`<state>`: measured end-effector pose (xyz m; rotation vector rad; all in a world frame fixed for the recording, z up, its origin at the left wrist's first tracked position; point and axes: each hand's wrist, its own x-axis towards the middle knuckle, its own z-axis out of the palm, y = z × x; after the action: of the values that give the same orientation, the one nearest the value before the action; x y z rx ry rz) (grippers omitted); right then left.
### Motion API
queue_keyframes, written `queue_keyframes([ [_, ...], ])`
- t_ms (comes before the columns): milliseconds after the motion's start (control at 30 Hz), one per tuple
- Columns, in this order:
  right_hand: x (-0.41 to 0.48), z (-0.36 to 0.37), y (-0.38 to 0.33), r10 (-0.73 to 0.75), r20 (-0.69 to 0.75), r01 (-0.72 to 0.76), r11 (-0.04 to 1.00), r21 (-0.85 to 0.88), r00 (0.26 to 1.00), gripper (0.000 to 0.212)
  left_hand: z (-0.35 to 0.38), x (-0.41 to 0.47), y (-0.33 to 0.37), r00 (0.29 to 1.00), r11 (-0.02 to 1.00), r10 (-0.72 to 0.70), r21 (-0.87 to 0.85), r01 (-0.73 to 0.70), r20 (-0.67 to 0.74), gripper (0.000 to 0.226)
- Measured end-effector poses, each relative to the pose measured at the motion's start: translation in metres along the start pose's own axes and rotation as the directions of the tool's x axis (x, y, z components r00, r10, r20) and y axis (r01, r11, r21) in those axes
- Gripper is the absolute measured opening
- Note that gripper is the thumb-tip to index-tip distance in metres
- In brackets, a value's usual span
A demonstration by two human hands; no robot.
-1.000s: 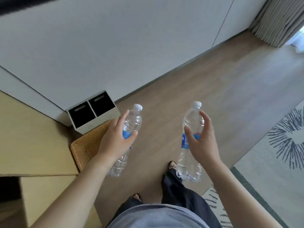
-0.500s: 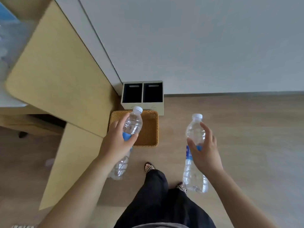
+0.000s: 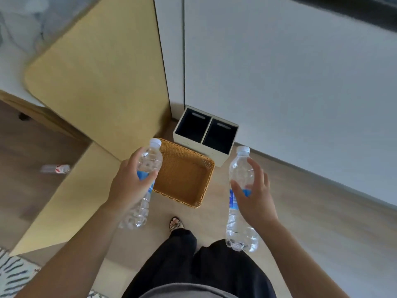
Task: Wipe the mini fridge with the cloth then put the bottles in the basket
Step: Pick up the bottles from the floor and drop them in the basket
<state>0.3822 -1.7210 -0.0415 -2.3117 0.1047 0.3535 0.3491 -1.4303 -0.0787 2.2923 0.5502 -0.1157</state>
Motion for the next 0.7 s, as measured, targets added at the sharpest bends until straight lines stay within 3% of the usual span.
queue_keyframes([
  [200, 0.059, 0.02, 0.006, -0.012, 0.134, 0.018, 0.999, -0.037, 0.991, 0.061, 0.023, 0.038, 0.013, 0.997, 0.997, -0.071, -0.012, 0.071, -0.02, 0.064],
  [433, 0.159, 0.081, 0.026, -0.078, 0.37, 0.112, 0.991, -0.071, 0.926, 0.057, 0.065, 0.078, -0.011, 0.964, 0.966, -0.249, 0.054, 0.255, -0.096, 0.062],
  [700, 0.261, 0.171, 0.08, -0.131, 0.45, 0.198, 0.975, -0.106, 0.884, 0.063, 0.167, 0.159, -0.082, 0.914, 0.923, -0.383, -0.071, 0.377, -0.131, 0.069],
])
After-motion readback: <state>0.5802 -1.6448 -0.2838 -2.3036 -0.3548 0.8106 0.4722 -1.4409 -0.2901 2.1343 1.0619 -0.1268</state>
